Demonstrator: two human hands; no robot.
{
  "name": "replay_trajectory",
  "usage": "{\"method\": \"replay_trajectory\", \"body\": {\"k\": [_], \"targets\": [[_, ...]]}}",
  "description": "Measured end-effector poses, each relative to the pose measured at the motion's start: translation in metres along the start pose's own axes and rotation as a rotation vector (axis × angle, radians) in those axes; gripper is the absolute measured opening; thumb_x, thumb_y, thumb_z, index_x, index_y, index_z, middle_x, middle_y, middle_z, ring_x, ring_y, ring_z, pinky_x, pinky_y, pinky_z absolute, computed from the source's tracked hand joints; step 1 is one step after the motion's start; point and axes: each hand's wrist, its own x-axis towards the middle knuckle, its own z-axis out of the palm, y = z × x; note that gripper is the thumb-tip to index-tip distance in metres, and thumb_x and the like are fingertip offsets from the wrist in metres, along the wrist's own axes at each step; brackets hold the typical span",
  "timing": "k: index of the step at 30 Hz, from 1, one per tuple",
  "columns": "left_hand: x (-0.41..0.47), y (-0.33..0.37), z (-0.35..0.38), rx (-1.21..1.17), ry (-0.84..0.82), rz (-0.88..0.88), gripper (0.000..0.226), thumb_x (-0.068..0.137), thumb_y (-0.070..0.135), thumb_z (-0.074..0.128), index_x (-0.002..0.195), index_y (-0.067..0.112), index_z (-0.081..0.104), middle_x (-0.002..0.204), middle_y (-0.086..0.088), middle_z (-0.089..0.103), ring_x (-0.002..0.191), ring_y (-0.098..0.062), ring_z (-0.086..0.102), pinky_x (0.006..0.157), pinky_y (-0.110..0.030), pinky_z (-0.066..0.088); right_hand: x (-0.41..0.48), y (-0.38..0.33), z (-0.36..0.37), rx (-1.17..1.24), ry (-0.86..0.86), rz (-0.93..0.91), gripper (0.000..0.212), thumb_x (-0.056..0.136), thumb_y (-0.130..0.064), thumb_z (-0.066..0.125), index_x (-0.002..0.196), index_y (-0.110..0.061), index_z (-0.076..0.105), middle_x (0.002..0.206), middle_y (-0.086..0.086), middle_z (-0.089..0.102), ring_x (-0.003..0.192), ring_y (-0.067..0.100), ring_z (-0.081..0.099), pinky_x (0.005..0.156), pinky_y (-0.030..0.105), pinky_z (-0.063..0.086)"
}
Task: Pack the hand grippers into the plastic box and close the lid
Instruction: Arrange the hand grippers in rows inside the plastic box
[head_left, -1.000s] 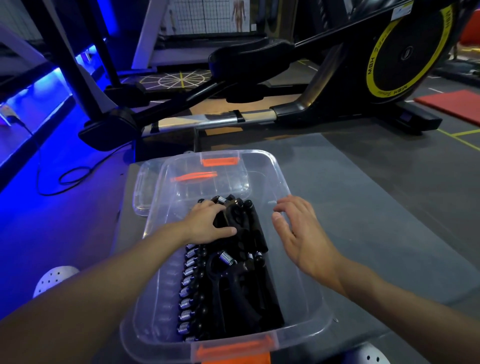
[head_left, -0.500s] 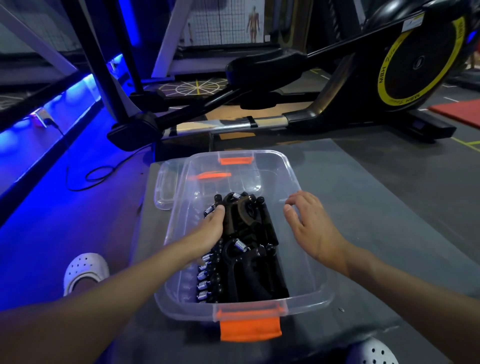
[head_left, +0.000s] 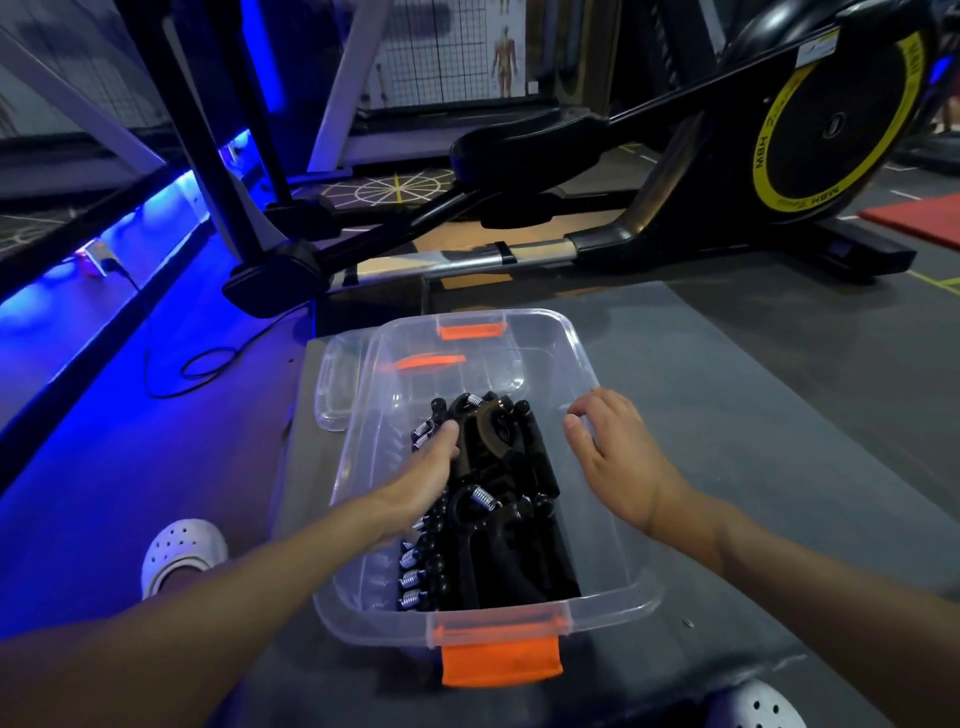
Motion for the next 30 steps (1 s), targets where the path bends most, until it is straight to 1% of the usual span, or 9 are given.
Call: {"method": "replay_trajectory", "body": {"k": [2, 4, 6, 9, 11, 13, 21, 27, 30], "targets": [[0.002, -0.010, 0.005, 0.303, -0.033, 0.154, 0.060, 0.090, 0.071, 0.024, 0.116, 0.024, 0.051, 0.131, -0.003, 0.049, 0.129, -0.021, 0.043, 0.112, -0.041, 0.030, 0.001, 0.000, 0.000, 0.012, 0.007, 0.001, 0.053, 0.091, -0.051, 0.024, 0.097, -0.013, 0.060, 0.103, 0.001, 0.057, 0.109, 0.018, 0.050, 0.099, 0.025, 0.035], [-0.003, -0.018, 0.006, 0.582, -0.072, 0.284, 0.052, 0.095, 0.061, 0.038, 0.125, 0.021, 0.048, 0.130, -0.004, 0.042, 0.128, -0.020, 0.043, 0.112, -0.039, 0.032, 0.001, 0.000, 0.000, 0.021, 0.008, 0.001, 0.053, 0.091, -0.051, 0.024, 0.097, -0.012, 0.060, 0.102, 0.001, 0.057, 0.108, 0.019, 0.050, 0.099, 0.026, 0.035], [-0.007, -0.022, 0.001, 0.771, -0.095, 0.346, 0.062, 0.093, 0.056, 0.050, 0.139, 0.018, 0.035, 0.135, -0.003, 0.032, 0.125, -0.021, 0.043, 0.110, -0.039, 0.036, 0.001, 0.000, 0.000, 0.029, 0.012, -0.001, 0.053, 0.091, -0.051, 0.024, 0.096, -0.012, 0.060, 0.100, 0.000, 0.056, 0.107, 0.020, 0.050, 0.099, 0.028, 0.036], [-0.007, -0.029, 0.000, 0.942, -0.141, 0.326, 0.079, 0.088, 0.059, 0.056, 0.146, 0.022, 0.018, 0.144, -0.004, 0.016, 0.131, -0.032, 0.039, 0.107, -0.047, 0.040, 0.000, 0.000, -0.001, 0.037, 0.015, -0.001, 0.052, 0.090, -0.050, 0.024, 0.095, -0.012, 0.059, 0.098, 0.000, 0.055, 0.106, 0.020, 0.050, 0.099, 0.030, 0.037], [-0.006, -0.035, 0.002, 0.947, -0.172, 0.299, 0.086, 0.085, 0.063, 0.058, 0.148, 0.025, 0.012, 0.153, -0.003, 0.002, 0.140, -0.035, 0.027, 0.111, -0.050, 0.036, 0.000, -0.002, -0.002, 0.042, 0.016, -0.002, 0.053, 0.090, -0.051, 0.023, 0.095, -0.012, 0.059, 0.098, 0.000, 0.055, 0.106, 0.020, 0.049, 0.099, 0.029, 0.036], [-0.009, -0.037, 0.005, 0.918, -0.159, 0.325, 0.088, 0.085, 0.061, 0.060, 0.149, 0.024, 0.012, 0.155, -0.001, -0.004, 0.143, -0.035, 0.022, 0.113, -0.049, 0.033, 0.000, -0.003, -0.002, 0.042, 0.014, -0.007, 0.053, 0.090, -0.051, 0.023, 0.095, -0.012, 0.059, 0.098, 0.000, 0.055, 0.106, 0.019, 0.049, 0.098, 0.028, 0.035], [-0.011, -0.036, 0.005, 0.865, -0.104, 0.479, 0.084, 0.082, 0.060, 0.062, 0.145, 0.021, 0.023, 0.153, 0.006, -0.007, 0.140, -0.029, 0.032, 0.112, -0.040, 0.036, -0.001, -0.004, -0.004, 0.036, -0.009, 0.000, 0.045, 0.094, -0.044, 0.028, 0.098, -0.012, 0.058, 0.101, -0.001, 0.053, 0.109, 0.018, 0.047, 0.101, 0.030, 0.036], [-0.008, -0.037, 0.012, 0.871, -0.099, 0.480, 0.083, 0.076, 0.066, 0.055, 0.141, 0.023, 0.026, 0.149, 0.005, 0.002, 0.133, -0.031, 0.040, 0.109, -0.042, 0.039, -0.001, -0.006, -0.005, 0.028, -0.011, 0.002, 0.051, 0.092, -0.049, 0.025, 0.098, -0.011, 0.059, 0.101, -0.001, 0.054, 0.109, 0.018, 0.047, 0.101, 0.030, 0.036], [-0.009, -0.036, 0.013, 0.851, -0.084, 0.472, 0.077, 0.080, 0.057, 0.059, 0.140, 0.018, 0.030, 0.144, 0.001, 0.010, 0.126, -0.029, 0.044, 0.107, -0.040, 0.040, -0.002, -0.005, -0.005, 0.029, -0.014, 0.007, 0.048, 0.093, -0.047, 0.026, 0.098, -0.012, 0.059, 0.101, -0.002, 0.054, 0.110, 0.017, 0.046, 0.100, 0.028, 0.036]]}}
